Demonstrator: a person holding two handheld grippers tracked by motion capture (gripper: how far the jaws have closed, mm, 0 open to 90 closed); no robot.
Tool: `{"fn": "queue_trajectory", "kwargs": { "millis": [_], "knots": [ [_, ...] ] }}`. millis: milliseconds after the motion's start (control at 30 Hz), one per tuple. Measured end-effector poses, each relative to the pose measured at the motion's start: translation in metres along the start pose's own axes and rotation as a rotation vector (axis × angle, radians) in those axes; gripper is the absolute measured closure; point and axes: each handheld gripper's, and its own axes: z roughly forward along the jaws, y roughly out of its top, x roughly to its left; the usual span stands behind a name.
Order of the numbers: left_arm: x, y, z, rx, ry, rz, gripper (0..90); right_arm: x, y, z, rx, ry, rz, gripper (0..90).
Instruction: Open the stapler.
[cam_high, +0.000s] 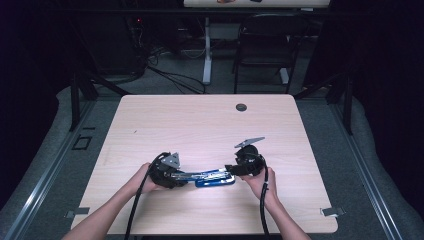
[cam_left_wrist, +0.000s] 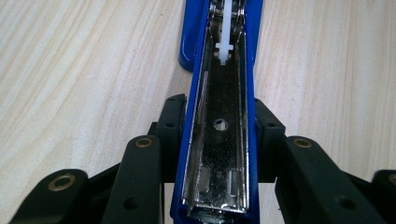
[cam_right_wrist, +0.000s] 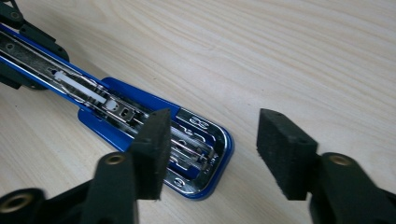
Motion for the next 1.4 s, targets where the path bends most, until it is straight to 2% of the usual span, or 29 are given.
{"fn": "queue_trajectory", "kwargs": {
  "millis": [300,467,733,900,933,1133,1167,1233,1333,1400],
  "knots": [
    [0.000,0.000,0.000,-0.008,-0.004,0.005,64.3,-0.012,0.002,-0.010,0.018,-0.014,0.007,27.4],
    [0.000,0.000,0.000,-0.012,-0.005,0.008,64.4,-0.021,0.002,-0.016,0.033,-0.019,0.027,18.0],
    [0.000,0.001,0.000,-0.013,-0.005,0.017,64.5,-0.034,0.002,-0.027,0.044,-0.041,0.032,13.1],
    [0.000,0.001,0.000,-0.012,-0.005,0.016,64.4,-0.052,-0.003,-0.030,0.073,-0.078,0.058,5.5],
    [-0.001,0.001,-0.001,-0.002,0.003,0.018,64.4,-0.055,-0.003,-0.030,0.081,-0.082,0.059,4.7],
    [0.000,0.001,0.000,-0.012,-0.007,0.017,64.4,-0.071,-0.011,-0.030,0.084,-0.111,0.078,4.7],
    [0.001,0.001,-0.001,-0.010,-0.010,0.018,64.4,-0.078,-0.014,-0.030,0.100,-0.110,0.091,4.3],
    [0.000,0.001,0.000,-0.012,-0.004,0.018,64.4,-0.083,-0.016,-0.030,0.104,-0.123,0.109,5.5],
    [0.000,0.001,0.000,-0.012,-0.006,0.019,64.4,-0.087,-0.016,-0.030,0.102,-0.137,0.123,6.7],
    [0.000,0.001,0.000,-0.011,-0.006,0.019,64.4,-0.088,-0.016,-0.029,0.116,-0.167,0.134,6.9]
  ]
}}
